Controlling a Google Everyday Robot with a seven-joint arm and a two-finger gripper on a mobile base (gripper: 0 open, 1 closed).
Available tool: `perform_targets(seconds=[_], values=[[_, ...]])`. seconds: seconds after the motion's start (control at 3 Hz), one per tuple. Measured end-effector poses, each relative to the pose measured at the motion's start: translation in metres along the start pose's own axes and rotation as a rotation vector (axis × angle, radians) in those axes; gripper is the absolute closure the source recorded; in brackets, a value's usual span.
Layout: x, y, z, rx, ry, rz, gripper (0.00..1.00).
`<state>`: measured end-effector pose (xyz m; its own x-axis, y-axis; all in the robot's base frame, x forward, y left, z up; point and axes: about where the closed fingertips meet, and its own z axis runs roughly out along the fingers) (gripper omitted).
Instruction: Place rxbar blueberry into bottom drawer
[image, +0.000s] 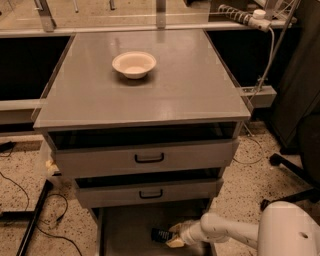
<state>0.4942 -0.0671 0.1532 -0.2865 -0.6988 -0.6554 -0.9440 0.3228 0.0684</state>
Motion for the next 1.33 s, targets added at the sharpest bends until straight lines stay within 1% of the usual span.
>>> perform_targets(seconds=[0.33,1.33], values=[[0.0010,-0.0004,0.0013,0.000,0.000,0.002,0.81],[0.0010,-0.0003,0.0014,0.000,0.000,0.002,0.11]])
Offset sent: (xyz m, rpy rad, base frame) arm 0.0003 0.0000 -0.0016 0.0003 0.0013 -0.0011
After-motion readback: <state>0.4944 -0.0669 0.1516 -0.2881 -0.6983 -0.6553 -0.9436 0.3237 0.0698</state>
